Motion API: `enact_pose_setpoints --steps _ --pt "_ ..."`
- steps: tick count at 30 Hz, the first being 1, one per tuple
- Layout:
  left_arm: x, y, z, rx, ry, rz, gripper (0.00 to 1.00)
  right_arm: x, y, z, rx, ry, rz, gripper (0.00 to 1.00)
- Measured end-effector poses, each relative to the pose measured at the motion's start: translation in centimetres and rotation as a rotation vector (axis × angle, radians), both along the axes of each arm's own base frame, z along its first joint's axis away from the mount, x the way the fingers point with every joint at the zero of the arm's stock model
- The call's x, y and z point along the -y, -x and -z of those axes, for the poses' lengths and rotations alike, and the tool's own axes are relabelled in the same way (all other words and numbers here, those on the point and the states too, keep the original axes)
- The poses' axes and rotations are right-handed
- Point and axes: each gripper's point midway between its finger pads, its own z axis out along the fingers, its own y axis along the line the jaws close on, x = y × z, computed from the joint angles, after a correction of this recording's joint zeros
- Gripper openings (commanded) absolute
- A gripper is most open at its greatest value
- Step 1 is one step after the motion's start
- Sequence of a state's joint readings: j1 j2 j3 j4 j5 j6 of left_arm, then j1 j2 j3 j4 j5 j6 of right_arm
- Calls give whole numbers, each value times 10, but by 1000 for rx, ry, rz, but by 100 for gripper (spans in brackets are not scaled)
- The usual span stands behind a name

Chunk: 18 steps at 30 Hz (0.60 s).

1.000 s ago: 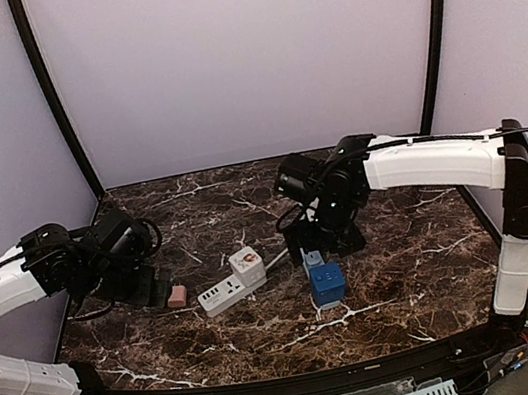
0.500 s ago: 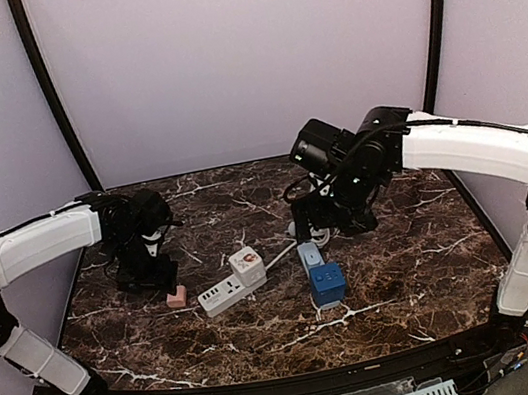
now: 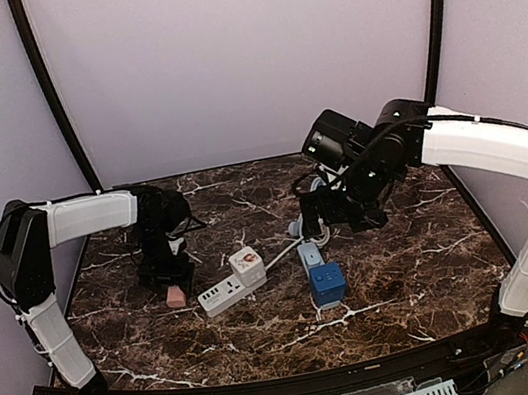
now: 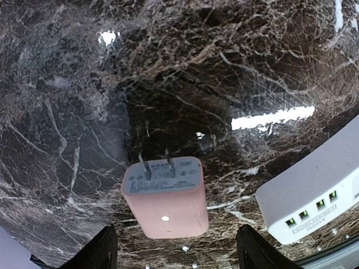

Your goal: Insert the plug

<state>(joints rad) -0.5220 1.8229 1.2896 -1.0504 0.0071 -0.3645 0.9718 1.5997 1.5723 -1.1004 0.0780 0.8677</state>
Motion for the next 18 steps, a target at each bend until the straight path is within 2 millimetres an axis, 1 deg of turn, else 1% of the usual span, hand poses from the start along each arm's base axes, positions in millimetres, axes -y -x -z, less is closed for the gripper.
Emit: enact_pose_setpoints --steps 5,11,18 --pt "-4 -7 4 -16 11 -9 71 2 2 4 -7 8 -3 98" --pt "-7 -7 14 -49 0 -11 67 5 4 11 -20 25 -3 98" --pt "-5 -8 18 -63 5 -10 62 3 5 11 -27 18 -6 99"
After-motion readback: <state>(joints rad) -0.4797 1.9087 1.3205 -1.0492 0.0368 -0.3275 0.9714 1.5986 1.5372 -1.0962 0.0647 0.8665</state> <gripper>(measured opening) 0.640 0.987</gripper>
